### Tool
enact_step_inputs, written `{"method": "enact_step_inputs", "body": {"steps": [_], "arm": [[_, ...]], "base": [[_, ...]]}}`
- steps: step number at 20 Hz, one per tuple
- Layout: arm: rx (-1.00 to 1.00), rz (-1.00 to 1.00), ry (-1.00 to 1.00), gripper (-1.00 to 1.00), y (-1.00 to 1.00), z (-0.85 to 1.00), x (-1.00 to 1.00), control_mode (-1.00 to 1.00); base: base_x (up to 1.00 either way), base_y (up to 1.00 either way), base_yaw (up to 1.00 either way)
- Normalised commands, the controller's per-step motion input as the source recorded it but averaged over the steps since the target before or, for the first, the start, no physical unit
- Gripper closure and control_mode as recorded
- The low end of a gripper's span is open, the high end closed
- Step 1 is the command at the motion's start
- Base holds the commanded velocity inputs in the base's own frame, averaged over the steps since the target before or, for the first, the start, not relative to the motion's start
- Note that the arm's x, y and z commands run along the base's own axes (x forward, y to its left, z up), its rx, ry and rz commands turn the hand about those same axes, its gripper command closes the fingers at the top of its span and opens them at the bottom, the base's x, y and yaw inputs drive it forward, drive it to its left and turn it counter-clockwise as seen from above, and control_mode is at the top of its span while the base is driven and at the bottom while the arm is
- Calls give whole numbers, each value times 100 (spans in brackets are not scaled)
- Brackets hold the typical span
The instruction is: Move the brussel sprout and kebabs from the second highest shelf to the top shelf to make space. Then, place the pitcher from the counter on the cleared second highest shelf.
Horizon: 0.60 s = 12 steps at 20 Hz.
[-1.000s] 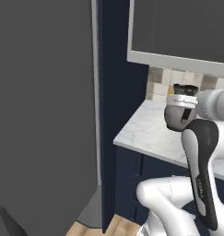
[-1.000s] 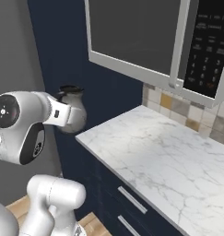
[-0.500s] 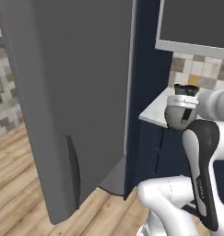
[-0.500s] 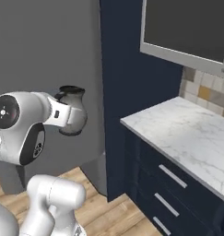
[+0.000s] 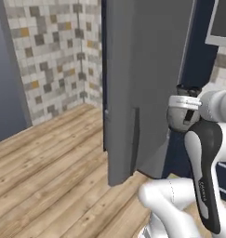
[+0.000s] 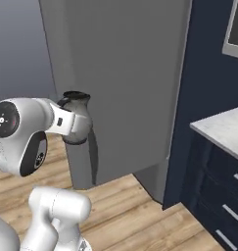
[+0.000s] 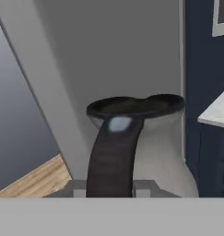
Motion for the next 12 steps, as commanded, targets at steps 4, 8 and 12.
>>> {"method": "enact_step_inputs", "body": {"steps": [4,8,12], "arm": [[0,0,0,100,0,0,0,100],[0,0,0,100,0,0,0,100],[0,0,0,100,0,0,0,100]], "base": [[0,100,30],[6,100,30],[49,96,18]]}}
